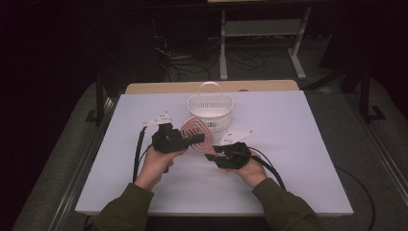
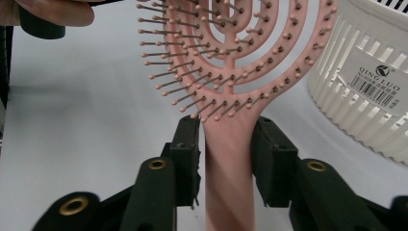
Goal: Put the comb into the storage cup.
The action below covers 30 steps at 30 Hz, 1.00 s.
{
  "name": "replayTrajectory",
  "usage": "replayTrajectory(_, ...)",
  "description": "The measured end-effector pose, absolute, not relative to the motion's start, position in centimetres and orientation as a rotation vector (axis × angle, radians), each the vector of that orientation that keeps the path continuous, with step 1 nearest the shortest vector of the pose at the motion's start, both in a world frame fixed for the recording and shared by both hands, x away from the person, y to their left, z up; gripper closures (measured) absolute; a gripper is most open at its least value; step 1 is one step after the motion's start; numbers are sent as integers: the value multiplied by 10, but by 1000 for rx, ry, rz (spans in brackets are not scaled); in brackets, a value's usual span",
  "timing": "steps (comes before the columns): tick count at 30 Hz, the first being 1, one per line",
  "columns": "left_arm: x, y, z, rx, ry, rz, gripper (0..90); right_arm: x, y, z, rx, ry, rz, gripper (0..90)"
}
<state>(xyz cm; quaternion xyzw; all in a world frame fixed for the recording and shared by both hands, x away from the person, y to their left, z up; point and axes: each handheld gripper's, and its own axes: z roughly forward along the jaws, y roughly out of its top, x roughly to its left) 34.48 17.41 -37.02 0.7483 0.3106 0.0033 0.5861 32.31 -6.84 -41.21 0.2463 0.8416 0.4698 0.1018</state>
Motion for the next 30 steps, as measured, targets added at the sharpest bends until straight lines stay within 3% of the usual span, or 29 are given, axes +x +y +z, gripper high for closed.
replayTrajectory(15,345,183,-365,1727,735,44,636,326,-72,-410,802,2449,1417,329)
replayTrajectory(30,346,198,-357,1678,748,65,636,330,-84,-409,874,2434,1360,184)
